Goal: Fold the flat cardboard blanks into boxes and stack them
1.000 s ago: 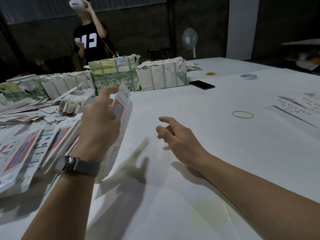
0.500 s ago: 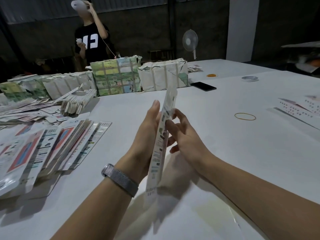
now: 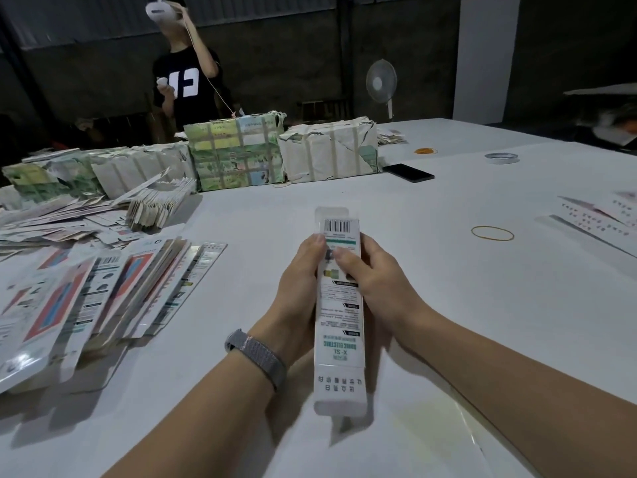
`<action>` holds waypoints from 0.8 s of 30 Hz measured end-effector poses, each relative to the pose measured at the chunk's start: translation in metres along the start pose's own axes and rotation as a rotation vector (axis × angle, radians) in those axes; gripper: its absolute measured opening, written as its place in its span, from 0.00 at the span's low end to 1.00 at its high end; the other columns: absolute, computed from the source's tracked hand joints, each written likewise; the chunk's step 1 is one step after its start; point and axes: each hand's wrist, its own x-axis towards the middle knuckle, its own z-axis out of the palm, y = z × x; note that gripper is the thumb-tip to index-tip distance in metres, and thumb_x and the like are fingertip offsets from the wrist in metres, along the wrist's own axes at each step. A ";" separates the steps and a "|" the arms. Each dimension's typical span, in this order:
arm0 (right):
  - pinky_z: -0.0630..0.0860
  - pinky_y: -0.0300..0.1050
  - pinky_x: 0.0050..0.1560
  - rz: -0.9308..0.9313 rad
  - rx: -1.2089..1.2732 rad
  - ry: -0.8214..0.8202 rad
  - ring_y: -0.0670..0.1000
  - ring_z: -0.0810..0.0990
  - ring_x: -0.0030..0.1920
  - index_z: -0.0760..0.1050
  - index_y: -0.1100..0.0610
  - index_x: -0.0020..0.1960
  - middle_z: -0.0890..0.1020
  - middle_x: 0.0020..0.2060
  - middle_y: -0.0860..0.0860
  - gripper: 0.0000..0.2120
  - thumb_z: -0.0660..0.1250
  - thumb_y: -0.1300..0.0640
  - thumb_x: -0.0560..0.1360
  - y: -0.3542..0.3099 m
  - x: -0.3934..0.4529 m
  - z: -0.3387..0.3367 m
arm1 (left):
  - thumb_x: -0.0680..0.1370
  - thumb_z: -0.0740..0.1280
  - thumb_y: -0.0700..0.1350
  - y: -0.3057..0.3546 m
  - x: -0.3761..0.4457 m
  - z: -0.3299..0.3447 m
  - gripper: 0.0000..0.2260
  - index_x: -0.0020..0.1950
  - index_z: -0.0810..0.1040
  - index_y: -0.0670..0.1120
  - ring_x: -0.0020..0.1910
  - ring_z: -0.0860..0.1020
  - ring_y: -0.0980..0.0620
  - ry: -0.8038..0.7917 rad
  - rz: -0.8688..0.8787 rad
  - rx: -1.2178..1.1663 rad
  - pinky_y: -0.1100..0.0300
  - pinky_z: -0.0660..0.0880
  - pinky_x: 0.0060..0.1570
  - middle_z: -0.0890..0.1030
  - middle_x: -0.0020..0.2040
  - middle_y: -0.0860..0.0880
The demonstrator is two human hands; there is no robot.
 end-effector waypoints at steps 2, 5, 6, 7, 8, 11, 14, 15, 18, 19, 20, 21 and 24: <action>0.80 0.58 0.58 0.010 -0.030 0.002 0.51 0.85 0.51 0.77 0.46 0.61 0.86 0.51 0.48 0.17 0.66 0.44 0.74 0.000 -0.001 0.000 | 0.86 0.57 0.49 -0.005 0.003 0.002 0.17 0.68 0.74 0.41 0.39 0.82 0.48 0.026 0.032 0.020 0.57 0.80 0.36 0.82 0.52 0.39; 0.80 0.59 0.58 -0.003 -0.053 0.007 0.51 0.86 0.50 0.78 0.46 0.60 0.86 0.50 0.48 0.15 0.65 0.45 0.75 -0.001 -0.001 -0.002 | 0.86 0.58 0.47 -0.008 0.007 0.000 0.14 0.66 0.74 0.40 0.36 0.84 0.51 0.055 0.088 0.082 0.59 0.79 0.32 0.85 0.45 0.45; 0.80 0.59 0.58 -0.011 -0.061 0.008 0.50 0.86 0.50 0.78 0.46 0.59 0.86 0.50 0.47 0.15 0.65 0.44 0.75 -0.002 -0.002 -0.002 | 0.86 0.58 0.47 -0.009 0.008 -0.001 0.13 0.66 0.74 0.42 0.37 0.85 0.51 0.063 0.110 0.106 0.60 0.79 0.32 0.86 0.44 0.47; 0.80 0.59 0.58 -0.019 -0.073 0.010 0.50 0.85 0.50 0.79 0.45 0.60 0.86 0.50 0.47 0.16 0.64 0.43 0.74 -0.002 -0.002 -0.002 | 0.86 0.58 0.48 -0.011 0.009 -0.002 0.13 0.65 0.75 0.43 0.38 0.85 0.51 0.069 0.131 0.130 0.60 0.80 0.33 0.86 0.44 0.48; 0.80 0.58 0.58 -0.027 -0.086 0.013 0.50 0.85 0.51 0.79 0.45 0.60 0.86 0.51 0.47 0.16 0.64 0.42 0.74 -0.003 -0.002 -0.001 | 0.86 0.58 0.49 -0.013 0.010 -0.003 0.12 0.65 0.75 0.45 0.40 0.86 0.50 0.078 0.153 0.158 0.60 0.80 0.34 0.87 0.45 0.49; 0.80 0.57 0.56 -0.053 -0.145 0.039 0.49 0.85 0.50 0.79 0.44 0.60 0.86 0.50 0.46 0.16 0.63 0.42 0.75 -0.004 -0.003 -0.001 | 0.86 0.58 0.51 -0.019 0.014 -0.004 0.12 0.64 0.74 0.48 0.45 0.86 0.51 0.118 0.220 0.251 0.58 0.80 0.40 0.86 0.47 0.52; 0.80 0.57 0.56 -0.058 -0.166 0.060 0.49 0.85 0.48 0.80 0.46 0.59 0.86 0.48 0.46 0.13 0.63 0.45 0.78 -0.004 -0.004 -0.002 | 0.86 0.58 0.51 -0.022 0.017 -0.006 0.11 0.63 0.73 0.48 0.44 0.86 0.53 0.126 0.244 0.293 0.62 0.80 0.37 0.86 0.46 0.55; 0.80 0.58 0.56 -0.053 -0.161 0.057 0.50 0.85 0.49 0.80 0.47 0.59 0.86 0.48 0.47 0.12 0.63 0.46 0.79 -0.004 -0.004 -0.003 | 0.85 0.58 0.51 -0.022 0.016 -0.006 0.11 0.63 0.73 0.48 0.43 0.86 0.53 0.120 0.238 0.289 0.62 0.79 0.36 0.86 0.45 0.54; 0.79 0.59 0.57 -0.044 -0.129 0.043 0.53 0.85 0.50 0.79 0.48 0.59 0.86 0.49 0.49 0.10 0.63 0.50 0.82 -0.005 -0.004 -0.002 | 0.85 0.58 0.52 -0.021 0.014 -0.007 0.12 0.65 0.71 0.49 0.42 0.86 0.52 0.086 0.220 0.267 0.62 0.79 0.34 0.86 0.45 0.53; 0.79 0.59 0.57 -0.046 -0.122 0.039 0.53 0.85 0.50 0.79 0.48 0.59 0.86 0.49 0.49 0.09 0.63 0.52 0.82 -0.006 -0.004 -0.002 | 0.85 0.58 0.52 -0.020 0.014 -0.007 0.12 0.66 0.70 0.50 0.41 0.86 0.52 0.071 0.214 0.257 0.62 0.79 0.34 0.87 0.45 0.53; 0.80 0.59 0.57 -0.049 -0.110 0.032 0.53 0.85 0.50 0.79 0.48 0.59 0.86 0.49 0.49 0.08 0.63 0.53 0.82 -0.006 -0.004 -0.002 | 0.85 0.58 0.52 -0.019 0.014 -0.008 0.12 0.68 0.69 0.51 0.41 0.86 0.52 0.057 0.209 0.253 0.62 0.79 0.33 0.87 0.45 0.53; 0.81 0.57 0.55 -0.053 -0.087 0.020 0.53 0.86 0.49 0.79 0.47 0.58 0.86 0.48 0.50 0.08 0.63 0.54 0.82 -0.007 -0.004 -0.002 | 0.85 0.58 0.52 -0.019 0.014 -0.008 0.13 0.69 0.67 0.52 0.40 0.86 0.52 0.048 0.204 0.258 0.62 0.79 0.33 0.87 0.45 0.53; 0.83 0.48 0.47 -0.057 -0.018 -0.029 0.52 0.87 0.46 0.77 0.45 0.61 0.87 0.48 0.49 0.11 0.64 0.56 0.82 -0.010 -0.005 -0.003 | 0.85 0.59 0.53 -0.018 0.015 -0.010 0.18 0.74 0.60 0.57 0.41 0.86 0.52 0.041 0.208 0.262 0.61 0.80 0.34 0.87 0.45 0.54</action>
